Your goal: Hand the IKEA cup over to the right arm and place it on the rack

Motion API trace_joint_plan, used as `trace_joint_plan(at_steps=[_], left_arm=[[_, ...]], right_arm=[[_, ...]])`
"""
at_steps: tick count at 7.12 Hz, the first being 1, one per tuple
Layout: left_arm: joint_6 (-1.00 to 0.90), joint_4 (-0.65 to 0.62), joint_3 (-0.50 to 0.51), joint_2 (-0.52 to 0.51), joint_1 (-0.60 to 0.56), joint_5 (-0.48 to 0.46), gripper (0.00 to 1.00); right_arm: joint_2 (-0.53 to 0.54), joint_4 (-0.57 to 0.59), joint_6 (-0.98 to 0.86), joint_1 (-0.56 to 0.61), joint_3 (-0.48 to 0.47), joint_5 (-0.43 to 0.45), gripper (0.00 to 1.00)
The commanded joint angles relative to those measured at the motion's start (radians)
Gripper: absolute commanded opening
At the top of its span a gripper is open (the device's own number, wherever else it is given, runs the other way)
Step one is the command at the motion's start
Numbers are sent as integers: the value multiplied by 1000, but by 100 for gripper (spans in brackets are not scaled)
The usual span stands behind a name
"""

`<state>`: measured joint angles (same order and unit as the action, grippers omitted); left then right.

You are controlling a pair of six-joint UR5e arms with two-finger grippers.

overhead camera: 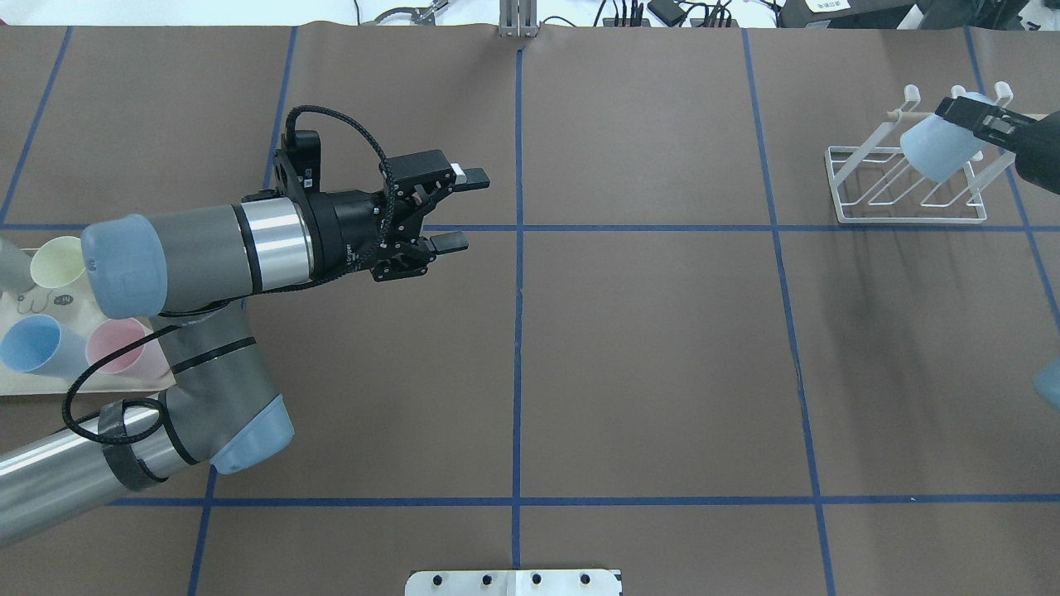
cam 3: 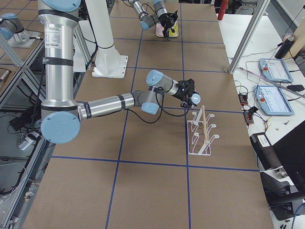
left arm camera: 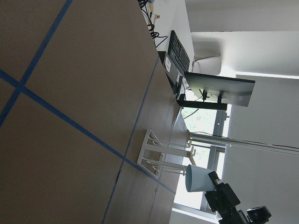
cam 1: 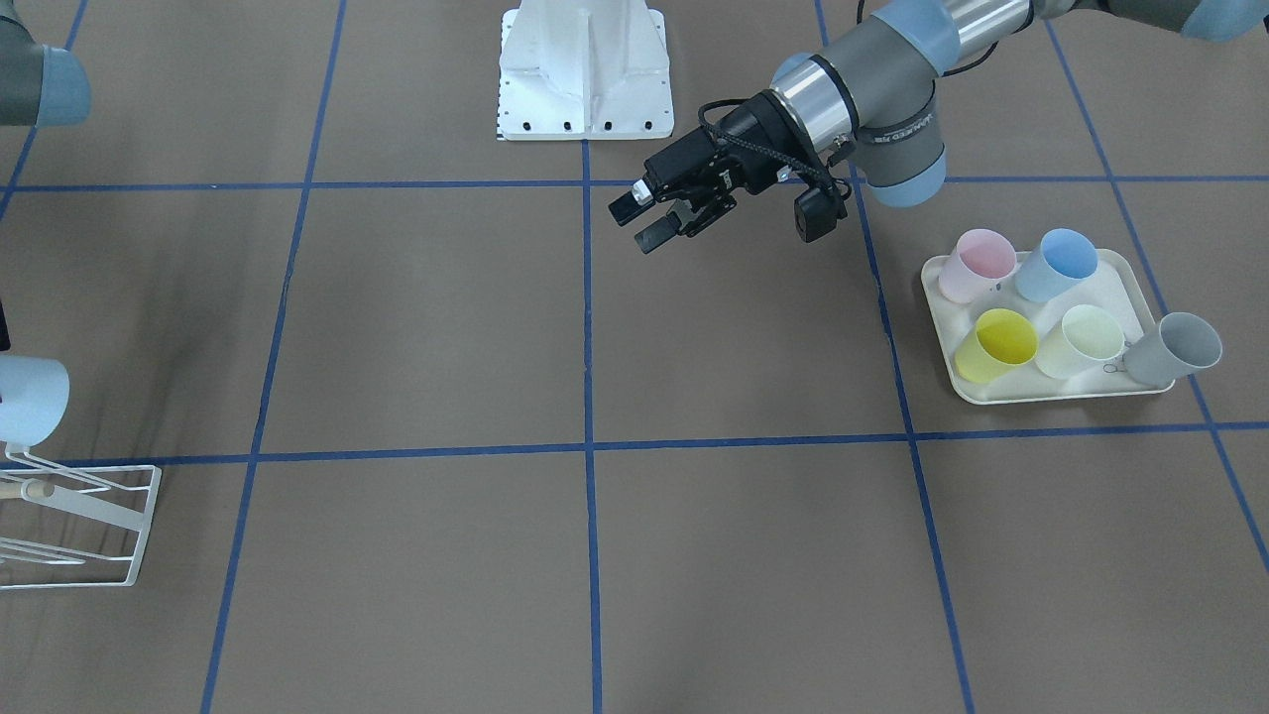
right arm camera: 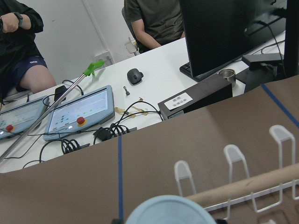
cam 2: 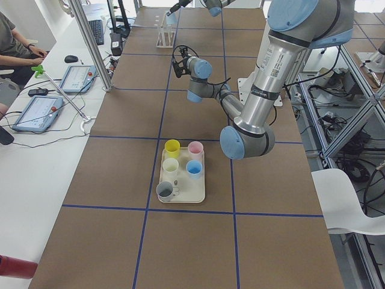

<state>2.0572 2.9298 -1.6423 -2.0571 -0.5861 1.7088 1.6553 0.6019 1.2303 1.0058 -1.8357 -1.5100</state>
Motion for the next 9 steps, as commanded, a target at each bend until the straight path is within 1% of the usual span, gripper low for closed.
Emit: trace_joint_plan(at_steps=[1,3,4,9], left_arm=[[0,0,2,-2,0,0,99],[0,0,2,0,0,0,99],[0,0,1,0,0,0,99],[0,-1,-1,-2,0,0,99]], right_arm=[[31,35,-52,-9,-24,70,0],[28,38,-51,-61,-11,115,0],[24,39,-52,-70,-10,125,0],[6,70,-86,-70,6,126,0]])
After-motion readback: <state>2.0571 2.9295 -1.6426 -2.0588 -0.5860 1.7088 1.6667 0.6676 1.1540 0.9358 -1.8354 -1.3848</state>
